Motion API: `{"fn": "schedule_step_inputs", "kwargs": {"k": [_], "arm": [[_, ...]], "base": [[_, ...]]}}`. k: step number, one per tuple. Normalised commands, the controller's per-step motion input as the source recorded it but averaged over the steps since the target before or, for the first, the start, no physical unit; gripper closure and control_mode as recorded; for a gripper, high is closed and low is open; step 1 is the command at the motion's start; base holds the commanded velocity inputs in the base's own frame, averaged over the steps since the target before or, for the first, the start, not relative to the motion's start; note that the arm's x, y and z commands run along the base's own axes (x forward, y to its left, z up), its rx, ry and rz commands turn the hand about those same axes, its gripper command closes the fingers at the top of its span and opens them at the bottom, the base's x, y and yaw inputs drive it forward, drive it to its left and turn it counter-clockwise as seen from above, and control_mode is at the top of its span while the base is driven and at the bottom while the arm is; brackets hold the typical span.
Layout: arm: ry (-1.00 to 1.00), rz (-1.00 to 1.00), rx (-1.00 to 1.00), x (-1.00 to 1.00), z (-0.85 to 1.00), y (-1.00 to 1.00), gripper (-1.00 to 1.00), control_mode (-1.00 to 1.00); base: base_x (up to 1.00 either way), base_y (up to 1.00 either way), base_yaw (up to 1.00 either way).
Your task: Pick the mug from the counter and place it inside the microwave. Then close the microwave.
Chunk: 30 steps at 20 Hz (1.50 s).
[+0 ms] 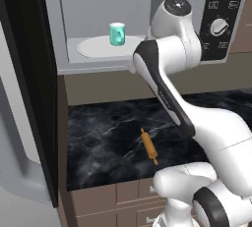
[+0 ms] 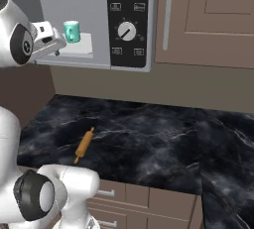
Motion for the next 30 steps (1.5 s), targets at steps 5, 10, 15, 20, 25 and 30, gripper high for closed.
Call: {"fn": "schedule_step_inputs", "kwargs": {"k": [5, 10, 15, 20, 25, 30], "arm": [[0.0, -0.16, 0.04, -0.57, 0.0, -0.41, -1.0, -1.0], [0.02, -0.22, 0.15, -0.66, 0.0, -0.41, -1.0, -1.0], [0.0, -0.22, 0.19, -0.65, 0.0, -0.25, -1.0, -1.0], [0.0, -0.17, 0.25, -0.65, 0.0, -0.33, -1.0, -1.0], [-0.01, -0.07, 0.14, -0.56, 0.0, -0.2, -1.0, -1.0], [0.0, 0.0, 0.09, -0.55, 0.02, -0.13, -1.0, -1.0]], "base": [[0.0, 0.0, 0.0], [0.0, 0.0, 0.0], [0.0, 0.0, 0.0], [0.0, 0.0, 0.0], [0.0, 0.0, 0.0], [0.0, 0.0, 0.0]]}}
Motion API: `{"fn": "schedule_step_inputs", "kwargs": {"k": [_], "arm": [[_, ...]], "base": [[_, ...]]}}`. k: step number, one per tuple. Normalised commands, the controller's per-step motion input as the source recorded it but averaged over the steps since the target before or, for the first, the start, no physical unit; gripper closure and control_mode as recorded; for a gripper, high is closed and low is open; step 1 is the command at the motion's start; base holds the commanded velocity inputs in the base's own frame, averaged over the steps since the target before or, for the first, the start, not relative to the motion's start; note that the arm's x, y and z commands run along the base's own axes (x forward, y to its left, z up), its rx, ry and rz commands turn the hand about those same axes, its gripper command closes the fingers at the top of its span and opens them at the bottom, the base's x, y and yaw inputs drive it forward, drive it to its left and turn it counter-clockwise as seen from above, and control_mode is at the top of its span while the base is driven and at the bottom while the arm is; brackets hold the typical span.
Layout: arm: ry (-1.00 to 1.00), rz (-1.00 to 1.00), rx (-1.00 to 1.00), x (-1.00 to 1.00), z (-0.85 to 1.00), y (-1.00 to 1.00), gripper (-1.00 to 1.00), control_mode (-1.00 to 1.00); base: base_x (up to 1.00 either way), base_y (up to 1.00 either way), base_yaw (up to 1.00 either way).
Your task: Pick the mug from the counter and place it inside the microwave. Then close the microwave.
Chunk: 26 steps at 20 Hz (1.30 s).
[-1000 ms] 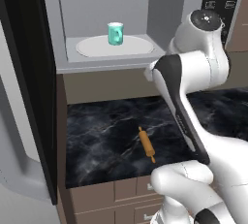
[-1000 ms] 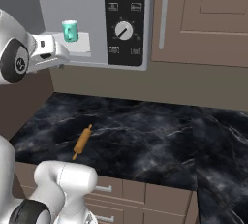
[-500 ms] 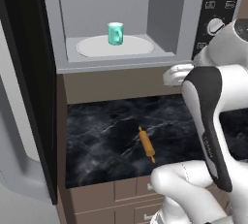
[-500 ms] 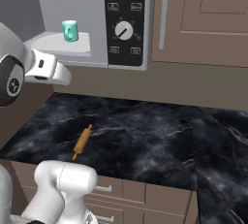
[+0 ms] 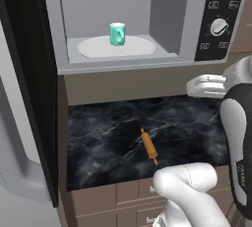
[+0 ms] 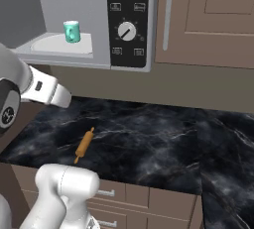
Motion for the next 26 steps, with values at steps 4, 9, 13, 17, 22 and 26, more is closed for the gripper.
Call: {"fn": "schedule_step_inputs", "kwargs": {"k": [4, 9, 13, 17, 22, 26], "arm": [[-0.01, 0.0, 0.08, -0.62, 0.0, 0.0, -1.0, -1.0], [-0.04, 0.0, 0.08, -0.39, 0.05, 0.0, -1.0, -1.0], [-0.13, 0.0, 0.11, -0.26, 0.16, 0.0, -1.0, -1.0], [-0.07, 0.0, 0.08, -0.25, 0.09, 0.0, -1.0, -1.0], [-0.02, 0.0, 0.08, -0.21, 0.09, 0.0, -1.0, -1.0], [-0.04, 0.0, 0.06, -0.27, 0.08, 0.0, -1.0, -1.0]], "base": [[0.0, 0.0, 0.0], [0.0, 0.0, 0.0], [0.0, 0.0, 0.0], [0.0, 0.0, 0.0], [0.0, 0.0, 0.0], [0.0, 0.0, 0.0]]}}
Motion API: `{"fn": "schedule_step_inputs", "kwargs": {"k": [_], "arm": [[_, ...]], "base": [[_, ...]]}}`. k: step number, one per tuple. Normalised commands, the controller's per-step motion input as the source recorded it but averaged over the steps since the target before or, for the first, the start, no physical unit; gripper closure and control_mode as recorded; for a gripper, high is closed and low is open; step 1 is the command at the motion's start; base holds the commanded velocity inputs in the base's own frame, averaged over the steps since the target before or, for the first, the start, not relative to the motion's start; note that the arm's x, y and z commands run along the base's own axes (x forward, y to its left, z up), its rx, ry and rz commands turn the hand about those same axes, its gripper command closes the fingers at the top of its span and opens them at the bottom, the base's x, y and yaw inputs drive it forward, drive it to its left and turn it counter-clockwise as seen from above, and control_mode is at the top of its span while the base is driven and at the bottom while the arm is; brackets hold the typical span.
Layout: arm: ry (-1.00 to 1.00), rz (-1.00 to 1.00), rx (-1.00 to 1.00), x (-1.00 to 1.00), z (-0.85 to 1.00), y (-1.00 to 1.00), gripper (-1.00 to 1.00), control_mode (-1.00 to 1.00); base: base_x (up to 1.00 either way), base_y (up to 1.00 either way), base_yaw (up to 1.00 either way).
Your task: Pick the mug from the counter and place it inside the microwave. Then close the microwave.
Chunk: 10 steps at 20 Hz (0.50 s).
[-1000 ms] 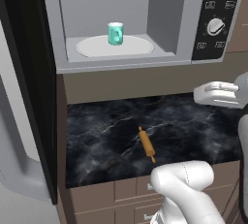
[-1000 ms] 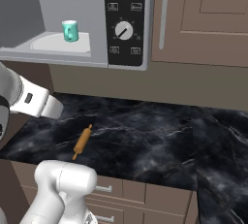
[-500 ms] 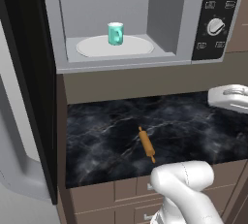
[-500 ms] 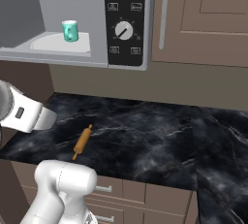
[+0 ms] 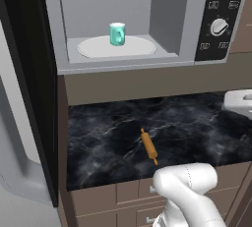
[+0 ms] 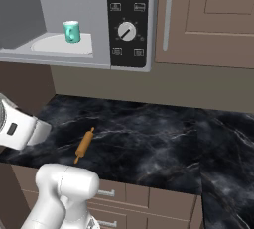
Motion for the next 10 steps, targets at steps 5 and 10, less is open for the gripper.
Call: {"fn": "schedule_step_inputs", "kwargs": {"k": [5, 10], "arm": [[-0.11, 0.0, 0.01, -0.26, 0.13, 0.0, -1.0, -1.0], [-0.15, -0.05, -0.11, -0.6, 0.15, 0.03, -1.0, -1.0]], "base": [[0.0, 0.0, 0.0], [0.0, 0.0, 0.0]]}}
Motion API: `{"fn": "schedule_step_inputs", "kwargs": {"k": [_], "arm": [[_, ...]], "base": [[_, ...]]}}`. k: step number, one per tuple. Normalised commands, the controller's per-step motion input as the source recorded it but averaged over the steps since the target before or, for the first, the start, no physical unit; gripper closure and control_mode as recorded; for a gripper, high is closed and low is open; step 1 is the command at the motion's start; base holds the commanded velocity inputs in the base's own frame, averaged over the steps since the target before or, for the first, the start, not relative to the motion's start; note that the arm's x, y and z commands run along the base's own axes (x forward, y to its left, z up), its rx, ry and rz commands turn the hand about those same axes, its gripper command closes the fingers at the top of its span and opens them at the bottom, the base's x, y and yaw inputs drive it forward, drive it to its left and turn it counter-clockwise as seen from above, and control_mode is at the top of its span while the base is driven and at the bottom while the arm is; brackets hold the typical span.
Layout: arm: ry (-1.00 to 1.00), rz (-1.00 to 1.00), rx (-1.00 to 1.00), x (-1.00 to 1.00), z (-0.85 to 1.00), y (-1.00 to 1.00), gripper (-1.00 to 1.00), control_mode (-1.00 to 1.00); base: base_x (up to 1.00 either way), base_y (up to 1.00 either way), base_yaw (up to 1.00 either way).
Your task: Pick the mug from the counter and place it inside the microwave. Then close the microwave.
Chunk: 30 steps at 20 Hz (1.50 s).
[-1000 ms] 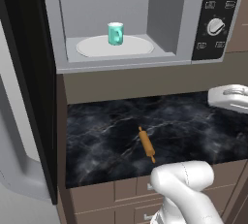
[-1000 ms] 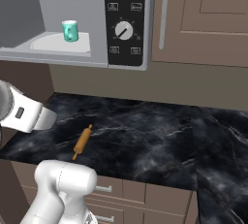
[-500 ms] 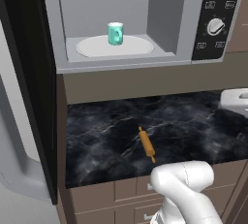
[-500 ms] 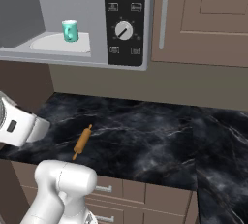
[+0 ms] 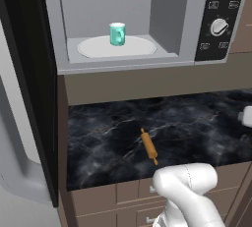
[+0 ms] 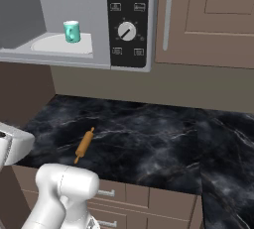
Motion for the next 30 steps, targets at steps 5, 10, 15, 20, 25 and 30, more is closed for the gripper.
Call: {"fn": "schedule_step_inputs", "kwargs": {"k": [5, 10, 15, 20, 25, 30], "arm": [[-0.03, -0.08, -0.26, -0.37, 0.44, 0.31, -1.0, -1.0], [0.0, -0.13, -0.24, -0.22, 0.39, 0.36, -1.0, -1.0], [-0.1, -0.11, -0.16, -0.32, 0.1, 0.2, -1.0, -1.0], [-0.22, -0.01, -0.12, -0.39, 0.0, 0.0, -1.0, -1.0], [-0.26, -0.01, -0.15, -0.43, 0.0, 0.0, -1.0, -1.0], [-0.21, -0.01, -0.18, -0.27, 0.0, 0.03, -1.0, -1.0]], "base": [[0.0, 0.0, 0.0], [0.0, 0.0, 0.0], [0.0, 0.0, 0.0], [0.0, 0.0, 0.0], [0.0, 0.0, 0.0], [0.0, 0.0, 0.0]]}}
